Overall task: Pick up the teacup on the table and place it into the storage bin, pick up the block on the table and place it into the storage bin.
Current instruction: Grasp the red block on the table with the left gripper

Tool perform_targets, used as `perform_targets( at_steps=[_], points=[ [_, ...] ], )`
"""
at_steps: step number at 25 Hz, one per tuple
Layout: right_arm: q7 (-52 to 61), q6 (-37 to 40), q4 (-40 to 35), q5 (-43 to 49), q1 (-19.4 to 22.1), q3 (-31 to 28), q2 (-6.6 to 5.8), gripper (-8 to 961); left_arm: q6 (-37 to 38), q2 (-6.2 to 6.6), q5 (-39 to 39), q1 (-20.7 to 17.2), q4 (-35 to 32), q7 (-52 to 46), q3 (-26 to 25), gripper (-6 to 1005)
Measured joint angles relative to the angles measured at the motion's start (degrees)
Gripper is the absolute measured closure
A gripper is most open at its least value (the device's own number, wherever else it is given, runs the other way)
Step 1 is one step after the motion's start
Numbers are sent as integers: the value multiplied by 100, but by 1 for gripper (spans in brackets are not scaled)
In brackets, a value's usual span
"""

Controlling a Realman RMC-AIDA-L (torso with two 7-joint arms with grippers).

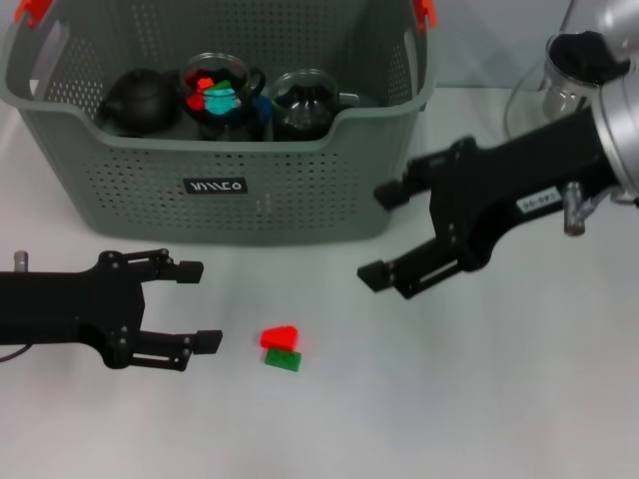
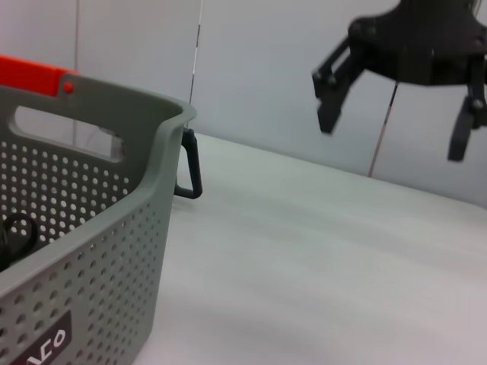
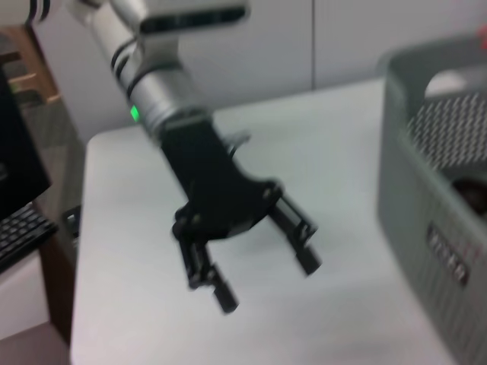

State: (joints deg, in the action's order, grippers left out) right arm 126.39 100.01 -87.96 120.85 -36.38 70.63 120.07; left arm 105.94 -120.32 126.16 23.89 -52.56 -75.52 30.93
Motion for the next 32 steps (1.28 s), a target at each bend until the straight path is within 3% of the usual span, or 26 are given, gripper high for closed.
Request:
perform_targets(
  at_steps=[9,18,24,28,32],
  points=[
    [-319,-420,1753,184,-261,478,12,12,-12,0,147,52,-79,23,94,115],
    [-892,-1056,3035,209,-406,550,-5,13,-15,-13,147,342,-285,-487,632,114],
    [-972,-1027,3185,444,-162,337,-76,13,-260,-50,429,674,-544,-1482,1333,114],
    [-1022,-719,3061,470,-24,102,-136,12,-459,-66,918,981,-755,-2594,1965,114],
    [-1063,-489,2990,484,5,-119,-193,12,-621,-113,1209,1268,-840,-3629,2283,114]
  ],
)
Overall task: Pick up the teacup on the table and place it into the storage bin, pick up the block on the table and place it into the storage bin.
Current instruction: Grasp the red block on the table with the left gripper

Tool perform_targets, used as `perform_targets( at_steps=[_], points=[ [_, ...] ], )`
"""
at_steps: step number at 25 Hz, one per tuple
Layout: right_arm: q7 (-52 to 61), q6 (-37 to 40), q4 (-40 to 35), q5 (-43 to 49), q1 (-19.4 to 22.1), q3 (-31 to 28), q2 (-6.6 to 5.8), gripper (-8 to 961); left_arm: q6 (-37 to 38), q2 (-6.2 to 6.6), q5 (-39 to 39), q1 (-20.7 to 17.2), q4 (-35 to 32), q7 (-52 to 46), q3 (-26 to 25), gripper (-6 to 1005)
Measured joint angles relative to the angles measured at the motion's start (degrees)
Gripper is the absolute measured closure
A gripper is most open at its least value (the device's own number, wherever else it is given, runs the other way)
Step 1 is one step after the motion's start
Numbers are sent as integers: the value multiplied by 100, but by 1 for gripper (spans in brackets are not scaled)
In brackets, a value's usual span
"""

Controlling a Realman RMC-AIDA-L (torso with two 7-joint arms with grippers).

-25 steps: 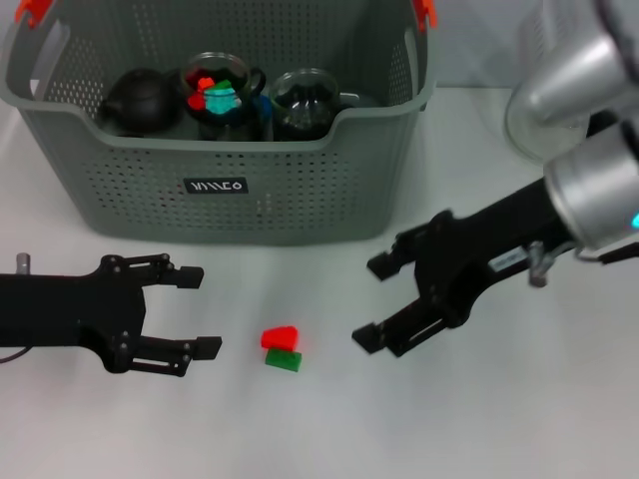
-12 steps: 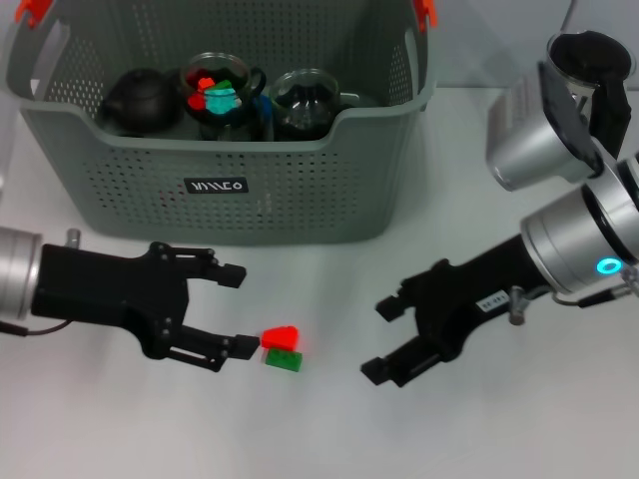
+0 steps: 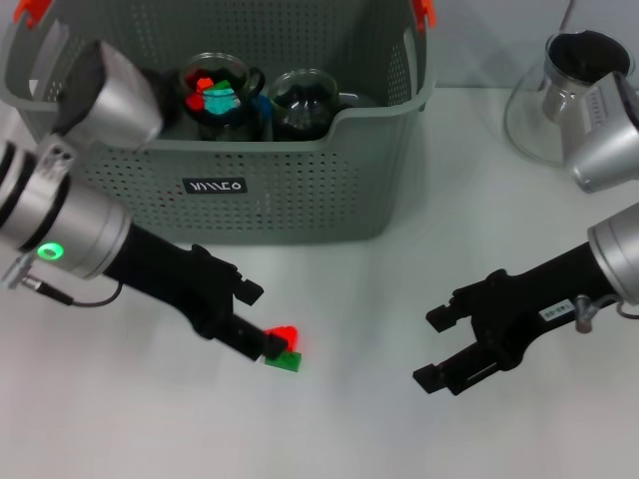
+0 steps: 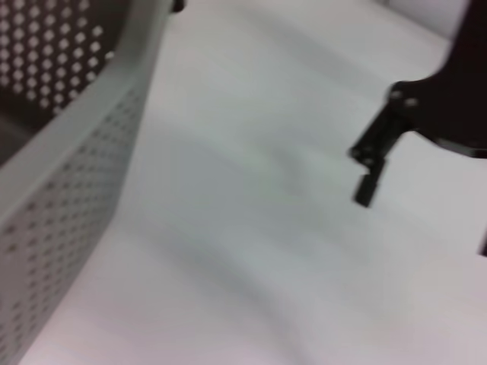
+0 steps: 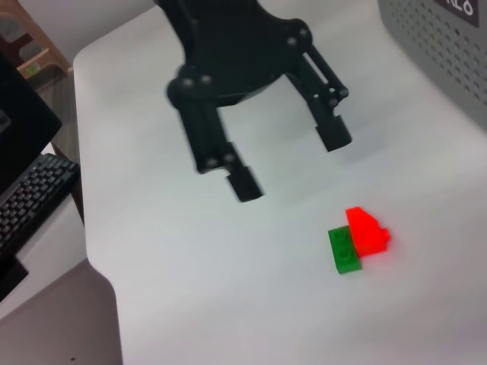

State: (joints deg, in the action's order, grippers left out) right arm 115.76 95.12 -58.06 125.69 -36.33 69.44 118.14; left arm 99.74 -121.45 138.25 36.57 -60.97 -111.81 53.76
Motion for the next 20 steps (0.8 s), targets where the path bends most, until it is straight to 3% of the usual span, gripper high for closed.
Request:
perform_targets(
  at_steps=[5,12,16,20],
  points=[
    [-53,49,-6,0,-8,-46,-131,12,-174,-131,393,147,-439,-1502,358,114],
    [-222,121,-5,27,-133,-41,-280,12,-54,-249,801,29,-1452,-2687,1125,114],
    [-343,141,49,83,-198,-49,-290,13,68,-262,966,11,-1594,-2453,1606,114],
    [-370,143,67,87,-218,-42,-240,13,-47,-261,1220,3,-1504,-1549,2187,114]
  ],
)
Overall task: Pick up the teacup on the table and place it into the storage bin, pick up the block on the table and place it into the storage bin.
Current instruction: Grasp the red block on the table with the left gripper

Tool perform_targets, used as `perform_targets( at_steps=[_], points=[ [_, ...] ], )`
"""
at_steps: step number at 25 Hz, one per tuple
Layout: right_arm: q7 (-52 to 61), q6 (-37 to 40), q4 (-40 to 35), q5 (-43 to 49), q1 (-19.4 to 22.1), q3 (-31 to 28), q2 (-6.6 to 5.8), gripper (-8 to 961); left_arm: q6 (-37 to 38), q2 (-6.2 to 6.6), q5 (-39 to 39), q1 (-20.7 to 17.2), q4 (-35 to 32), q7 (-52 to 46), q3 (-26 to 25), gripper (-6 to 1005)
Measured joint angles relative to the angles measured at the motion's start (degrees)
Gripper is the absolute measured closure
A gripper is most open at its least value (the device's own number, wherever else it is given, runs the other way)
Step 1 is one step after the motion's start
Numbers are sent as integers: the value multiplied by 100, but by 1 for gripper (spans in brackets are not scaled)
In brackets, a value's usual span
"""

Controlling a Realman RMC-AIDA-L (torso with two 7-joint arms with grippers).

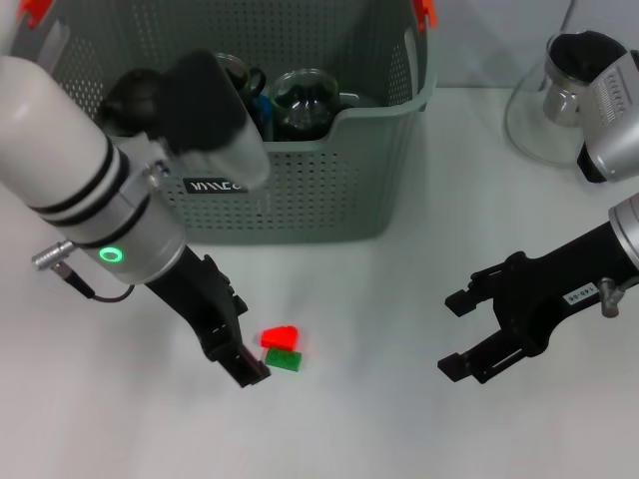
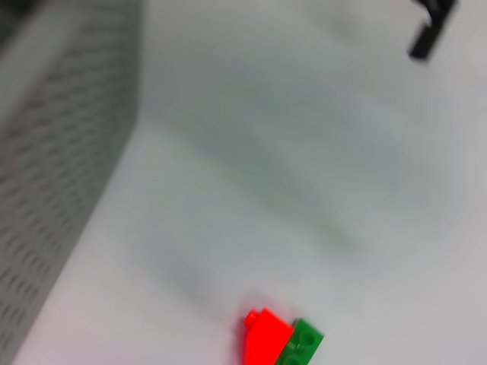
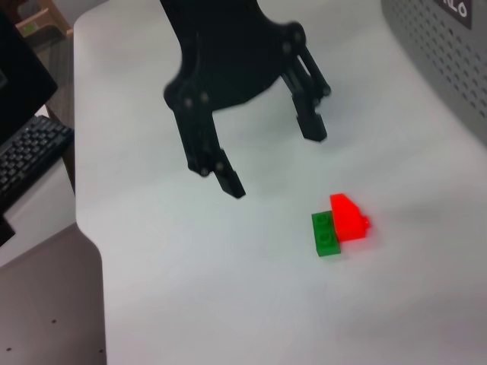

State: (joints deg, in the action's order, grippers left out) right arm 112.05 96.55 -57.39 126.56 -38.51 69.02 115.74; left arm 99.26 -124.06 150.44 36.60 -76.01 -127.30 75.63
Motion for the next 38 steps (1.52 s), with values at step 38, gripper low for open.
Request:
perform_targets(
  at_steps=[38],
  points=[
    [396,-30,9,-40,-86,-523,368,12,-1713,-25,565,463,1260,2383,985,159]
  ],
)
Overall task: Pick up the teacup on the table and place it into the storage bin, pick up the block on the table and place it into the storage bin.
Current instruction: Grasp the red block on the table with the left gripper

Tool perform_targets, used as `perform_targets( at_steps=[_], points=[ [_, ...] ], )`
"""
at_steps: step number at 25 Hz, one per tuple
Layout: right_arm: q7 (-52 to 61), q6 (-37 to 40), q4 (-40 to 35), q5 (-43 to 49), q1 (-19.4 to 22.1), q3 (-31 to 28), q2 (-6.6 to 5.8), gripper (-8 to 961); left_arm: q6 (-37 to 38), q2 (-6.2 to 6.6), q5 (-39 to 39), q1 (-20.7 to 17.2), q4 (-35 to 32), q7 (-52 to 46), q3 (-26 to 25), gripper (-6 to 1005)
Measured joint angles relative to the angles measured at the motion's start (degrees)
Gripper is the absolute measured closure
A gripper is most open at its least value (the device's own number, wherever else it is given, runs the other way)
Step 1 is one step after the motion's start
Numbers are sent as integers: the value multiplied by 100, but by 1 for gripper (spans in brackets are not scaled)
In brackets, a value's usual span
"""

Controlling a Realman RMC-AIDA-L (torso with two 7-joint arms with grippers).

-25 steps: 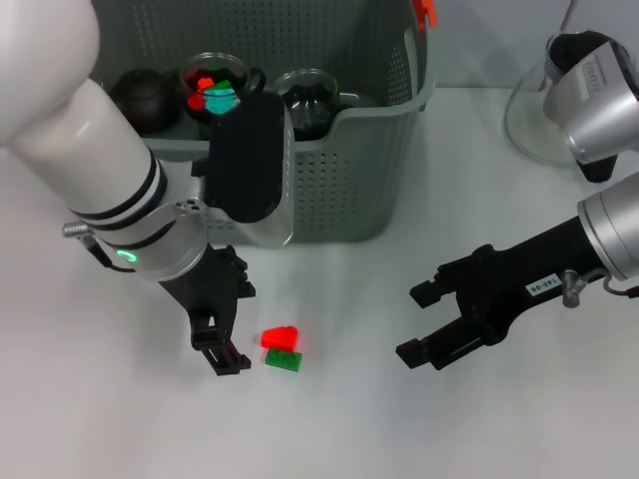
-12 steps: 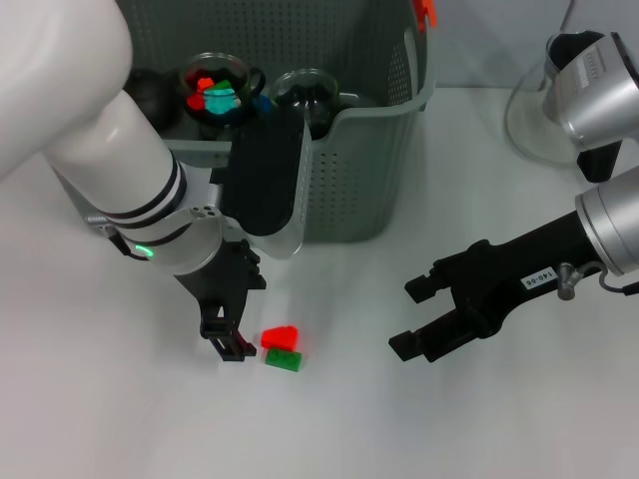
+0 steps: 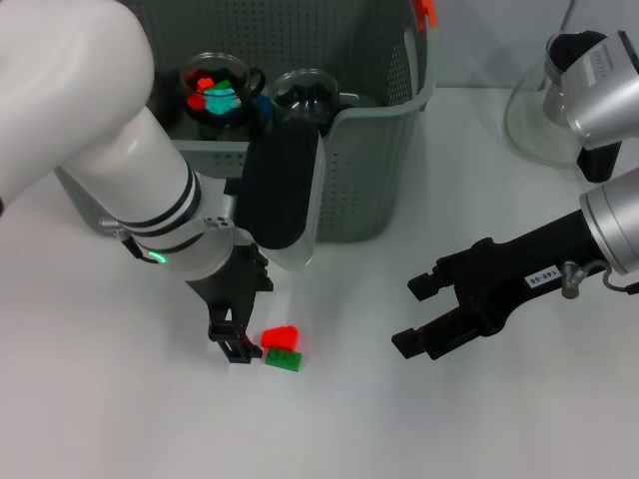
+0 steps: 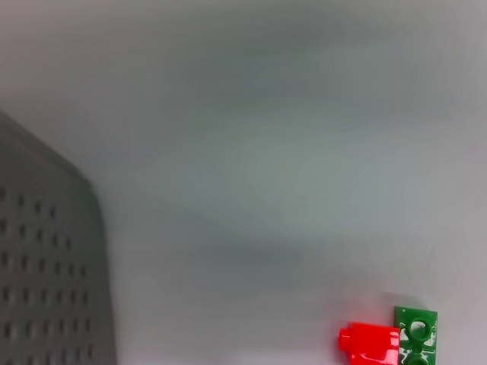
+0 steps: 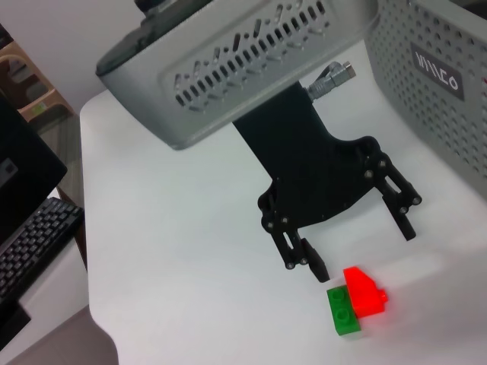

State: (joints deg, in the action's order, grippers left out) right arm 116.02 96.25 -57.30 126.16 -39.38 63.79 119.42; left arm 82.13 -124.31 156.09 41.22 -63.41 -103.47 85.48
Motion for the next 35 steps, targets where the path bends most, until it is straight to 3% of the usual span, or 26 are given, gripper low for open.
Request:
perform_targets(
  at_steps=[35],
  points=[
    [-28,-1,0,-8,7,2,11,12,-337,-19,-62,141,279,-109,410,170]
  ],
)
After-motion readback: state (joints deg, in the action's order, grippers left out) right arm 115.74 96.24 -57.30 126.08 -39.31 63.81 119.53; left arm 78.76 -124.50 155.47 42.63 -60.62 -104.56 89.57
